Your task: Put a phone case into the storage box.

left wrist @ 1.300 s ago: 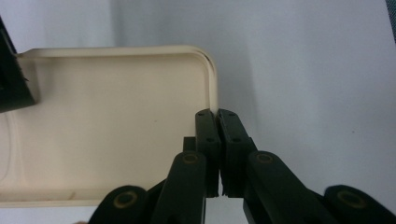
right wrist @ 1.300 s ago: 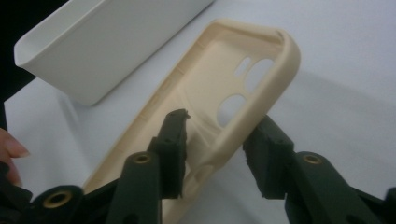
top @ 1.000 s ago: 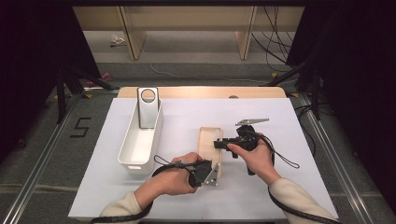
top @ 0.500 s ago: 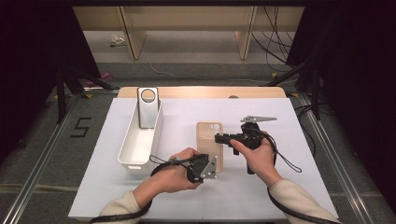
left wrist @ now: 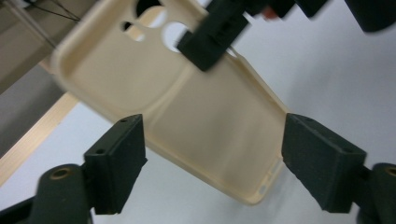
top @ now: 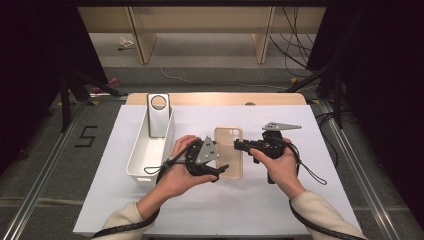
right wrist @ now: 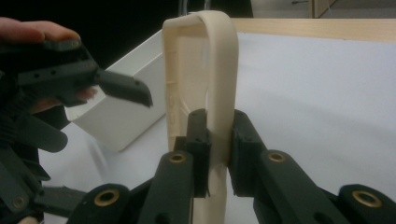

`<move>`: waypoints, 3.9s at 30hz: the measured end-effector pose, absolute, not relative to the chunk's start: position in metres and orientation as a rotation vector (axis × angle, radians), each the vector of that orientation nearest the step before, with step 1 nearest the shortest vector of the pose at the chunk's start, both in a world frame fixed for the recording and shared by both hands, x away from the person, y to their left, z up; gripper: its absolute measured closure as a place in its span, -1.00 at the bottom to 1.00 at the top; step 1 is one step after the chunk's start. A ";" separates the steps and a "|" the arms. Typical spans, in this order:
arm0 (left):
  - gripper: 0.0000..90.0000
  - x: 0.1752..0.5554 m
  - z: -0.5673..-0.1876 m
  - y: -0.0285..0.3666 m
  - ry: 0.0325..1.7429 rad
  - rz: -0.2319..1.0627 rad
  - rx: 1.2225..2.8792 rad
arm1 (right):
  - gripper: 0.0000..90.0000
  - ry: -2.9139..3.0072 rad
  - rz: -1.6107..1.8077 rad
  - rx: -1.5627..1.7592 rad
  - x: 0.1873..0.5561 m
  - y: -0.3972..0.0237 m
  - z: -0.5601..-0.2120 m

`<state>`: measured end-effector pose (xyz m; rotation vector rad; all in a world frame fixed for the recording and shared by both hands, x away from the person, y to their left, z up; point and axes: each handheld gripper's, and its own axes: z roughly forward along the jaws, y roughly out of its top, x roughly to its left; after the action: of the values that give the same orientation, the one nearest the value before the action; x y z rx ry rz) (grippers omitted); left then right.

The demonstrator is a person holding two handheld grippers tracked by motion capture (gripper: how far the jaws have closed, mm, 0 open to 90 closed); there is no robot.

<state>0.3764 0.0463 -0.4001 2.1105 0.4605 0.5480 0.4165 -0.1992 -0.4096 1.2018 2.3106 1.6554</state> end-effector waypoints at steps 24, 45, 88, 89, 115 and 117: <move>0.27 0.403 -0.388 0.068 0.853 0.375 1.777 | 0.80 2.290 1.673 1.105 0.411 -0.196 -0.409; 0.85 0.405 -0.388 0.064 0.961 0.367 1.693 | 0.79 2.297 1.640 1.064 0.409 -0.193 -0.409; 0.88 0.403 -0.374 0.084 0.913 0.529 1.681 | -0.57 2.297 1.473 0.880 0.390 -0.231 -0.406; 0.88 0.404 -0.374 0.084 0.915 0.534 1.680 | -0.58 2.300 1.467 0.876 0.389 -0.232 -0.406; 0.88 0.409 -0.360 0.106 0.925 0.575 1.642 | -0.59 2.284 1.470 0.909 0.369 -0.259 -0.412; 0.88 0.409 -0.358 0.108 0.926 0.579 1.642 | -0.59 2.280 1.469 0.913 0.369 -0.260 -0.412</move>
<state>0.4093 0.1081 -0.3582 1.6420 0.9259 0.5785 0.3691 -0.2605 -0.4117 0.9129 2.2802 1.4689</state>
